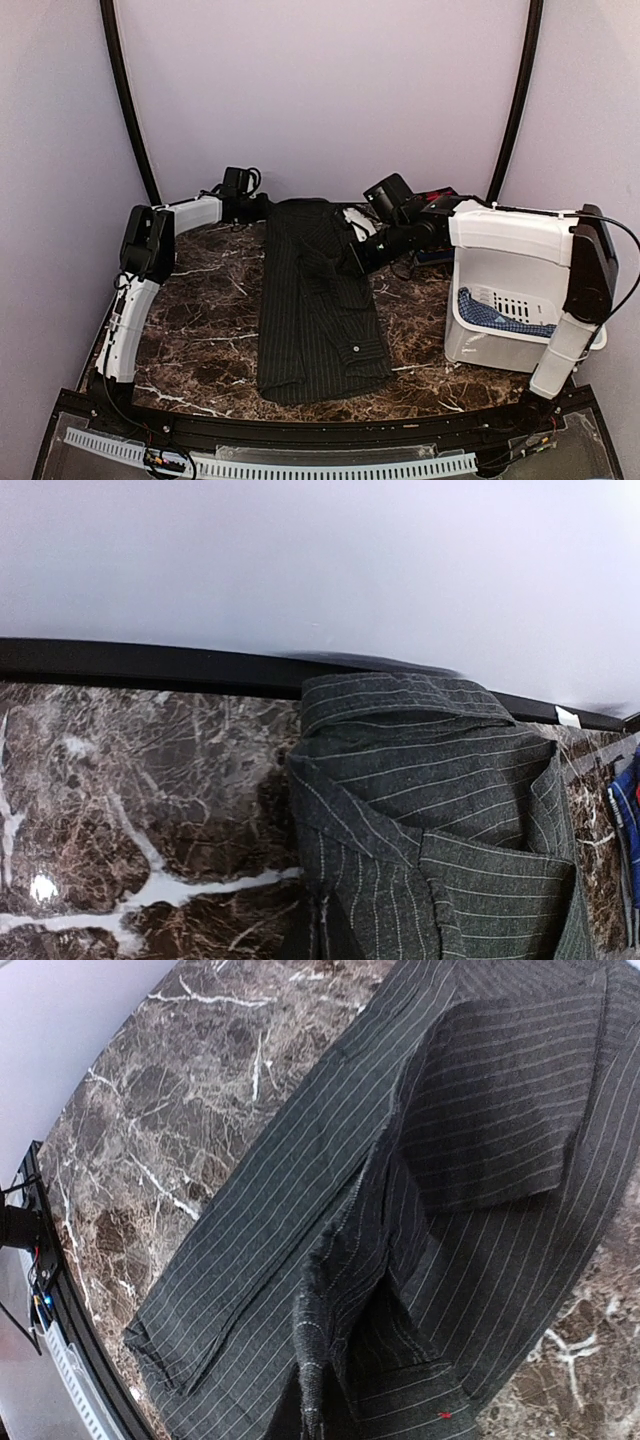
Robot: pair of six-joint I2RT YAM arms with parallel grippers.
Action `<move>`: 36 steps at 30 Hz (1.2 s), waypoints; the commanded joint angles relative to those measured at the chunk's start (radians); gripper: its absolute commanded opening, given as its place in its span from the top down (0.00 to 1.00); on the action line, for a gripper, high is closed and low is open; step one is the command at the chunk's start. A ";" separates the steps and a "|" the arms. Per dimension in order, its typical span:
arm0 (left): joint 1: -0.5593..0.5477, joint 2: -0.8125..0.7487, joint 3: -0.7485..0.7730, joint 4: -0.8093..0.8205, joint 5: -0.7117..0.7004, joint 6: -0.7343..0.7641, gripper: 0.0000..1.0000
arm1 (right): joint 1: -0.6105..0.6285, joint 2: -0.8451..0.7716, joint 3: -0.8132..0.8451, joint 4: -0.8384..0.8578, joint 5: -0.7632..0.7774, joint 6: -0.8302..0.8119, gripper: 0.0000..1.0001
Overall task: Fold and stack the long sleeve shirts
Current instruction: Move the rectangle-folded shirt to the center of the board.
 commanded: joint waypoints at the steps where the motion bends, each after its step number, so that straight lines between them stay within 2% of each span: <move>1: 0.054 -0.026 -0.054 0.072 0.065 -0.100 1.00 | 0.033 0.048 -0.051 0.047 -0.055 0.031 1.00; 7: 0.084 0.014 -0.052 0.056 0.064 -0.136 1.00 | 0.043 0.090 -0.059 0.064 -0.098 0.050 1.00; 12: 0.093 0.038 -0.026 0.034 0.062 -0.132 1.00 | 0.048 0.085 -0.002 0.021 -0.097 0.041 1.00; 18: 0.101 0.039 -0.012 0.018 0.063 -0.130 1.00 | 0.048 0.029 0.150 -0.125 0.016 0.003 1.00; 24: 0.115 0.033 -0.005 -0.012 0.043 -0.129 1.00 | 0.050 0.060 0.415 -0.333 0.178 -0.037 1.00; 30: 0.125 0.033 -0.005 -0.037 0.012 -0.130 1.00 | 0.075 0.114 0.553 -0.413 0.193 -0.048 1.00; 35: 0.130 0.035 -0.004 -0.043 0.022 -0.134 1.00 | 0.102 0.167 0.541 -0.407 0.159 -0.054 1.00; 36: 0.131 0.035 0.000 -0.047 0.029 -0.134 0.96 | 0.105 0.180 0.536 -0.402 0.141 -0.053 1.00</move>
